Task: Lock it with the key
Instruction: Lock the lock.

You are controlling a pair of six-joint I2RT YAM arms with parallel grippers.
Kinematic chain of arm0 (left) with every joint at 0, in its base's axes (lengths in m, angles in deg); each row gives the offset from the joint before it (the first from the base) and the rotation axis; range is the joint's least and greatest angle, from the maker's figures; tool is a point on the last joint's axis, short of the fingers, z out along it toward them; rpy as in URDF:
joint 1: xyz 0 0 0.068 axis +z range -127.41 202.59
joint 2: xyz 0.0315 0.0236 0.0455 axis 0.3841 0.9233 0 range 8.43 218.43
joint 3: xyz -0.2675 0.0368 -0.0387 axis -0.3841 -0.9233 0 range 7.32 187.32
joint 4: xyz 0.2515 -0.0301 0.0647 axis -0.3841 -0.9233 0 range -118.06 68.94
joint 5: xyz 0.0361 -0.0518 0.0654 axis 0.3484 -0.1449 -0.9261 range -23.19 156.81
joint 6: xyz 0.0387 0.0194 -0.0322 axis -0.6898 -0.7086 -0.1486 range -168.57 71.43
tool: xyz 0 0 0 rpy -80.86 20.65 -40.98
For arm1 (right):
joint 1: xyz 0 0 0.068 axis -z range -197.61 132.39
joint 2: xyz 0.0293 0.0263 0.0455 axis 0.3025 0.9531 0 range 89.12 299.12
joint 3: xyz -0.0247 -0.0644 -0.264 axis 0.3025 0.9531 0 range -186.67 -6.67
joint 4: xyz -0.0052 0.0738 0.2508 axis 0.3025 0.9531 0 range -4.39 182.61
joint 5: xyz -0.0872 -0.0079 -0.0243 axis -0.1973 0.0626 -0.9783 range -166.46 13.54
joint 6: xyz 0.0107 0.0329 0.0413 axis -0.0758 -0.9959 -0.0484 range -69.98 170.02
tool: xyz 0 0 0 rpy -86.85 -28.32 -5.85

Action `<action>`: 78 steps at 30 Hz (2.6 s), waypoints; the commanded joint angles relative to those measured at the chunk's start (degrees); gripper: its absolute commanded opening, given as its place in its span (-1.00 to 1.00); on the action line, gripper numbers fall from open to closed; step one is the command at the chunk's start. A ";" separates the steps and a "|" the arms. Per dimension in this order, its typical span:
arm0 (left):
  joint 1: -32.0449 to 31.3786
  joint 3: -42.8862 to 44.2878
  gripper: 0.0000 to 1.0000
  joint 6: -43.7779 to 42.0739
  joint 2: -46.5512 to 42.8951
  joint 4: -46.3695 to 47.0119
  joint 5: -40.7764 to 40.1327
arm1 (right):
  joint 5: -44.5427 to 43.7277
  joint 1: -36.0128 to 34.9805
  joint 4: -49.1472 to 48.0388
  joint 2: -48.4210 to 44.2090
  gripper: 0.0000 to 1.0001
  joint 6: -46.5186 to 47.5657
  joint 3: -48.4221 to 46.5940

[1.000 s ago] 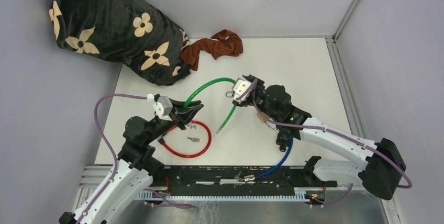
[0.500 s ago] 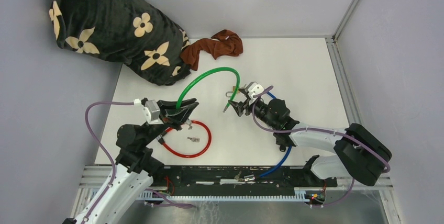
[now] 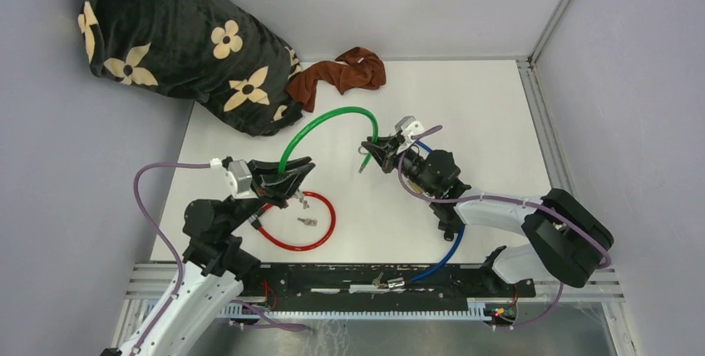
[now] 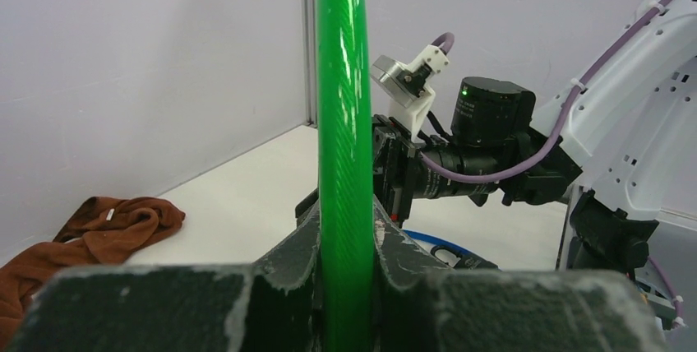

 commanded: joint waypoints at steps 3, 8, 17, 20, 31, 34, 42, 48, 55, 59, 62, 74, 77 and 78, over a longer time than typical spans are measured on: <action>0.25 -0.31 -0.95 -2.62 -1.33 -0.34 0.10 | 3.65 3.45 0.62 -4.27 -1.00 -5.50 -3.35; 0.32 -2.39 -0.41 -20.81 -0.95 -20.12 -0.64 | 4.10 5.89 21.14 -12.04 -1.00 5.17 -11.85; 0.30 -5.95 -0.63 -29.73 3.94 -24.56 0.36 | 2.43 5.93 40.09 -15.19 -1.00 12.36 -24.41; 0.28 -7.04 -0.35 -28.54 6.35 -19.36 0.67 | 2.84 5.93 40.15 -15.43 -1.00 11.62 -25.81; 0.21 -13.65 -0.27 -29.16 11.62 -3.13 0.95 | 3.67 5.97 42.35 -17.19 -1.00 13.33 -29.92; 0.18 -13.03 -0.04 -25.83 11.19 -0.59 4.53 | 3.96 5.94 42.32 -17.64 -1.00 12.90 -29.69; 0.19 -13.14 0.42 -22.30 6.72 0.04 6.53 | 3.39 5.93 41.92 -17.84 -1.00 12.68 -30.58; 0.21 -13.09 -0.12 -18.62 4.38 1.34 6.02 | 4.49 5.93 41.80 -18.09 -1.00 12.01 -31.15; 0.06 -11.45 0.12 -12.42 8.92 5.95 9.32 | 5.41 5.94 42.13 -17.54 -1.00 11.74 -31.96; 0.03 -11.75 -0.56 -10.46 9.26 7.36 6.27 | 6.04 5.95 42.24 -17.59 -1.00 11.58 -31.97; -0.01 -11.49 -0.95 -8.56 9.01 7.56 4.57 | 7.05 5.94 42.21 -17.89 -1.00 10.72 -32.07; 6.93 -4.53 -0.95 17.30 -1.72 15.01 -7.66 | 14.22 -9.54 17.64 -14.56 -1.00 1.14 -32.13; 10.73 -5.72 -0.95 22.16 -6.82 16.54 -9.33 | 15.56 -12.46 15.69 -11.58 -1.00 1.25 -35.98; 12.10 -6.34 -0.95 23.03 -8.35 17.65 -9.26 | 15.96 -13.45 15.85 -10.49 -1.00 1.89 -37.68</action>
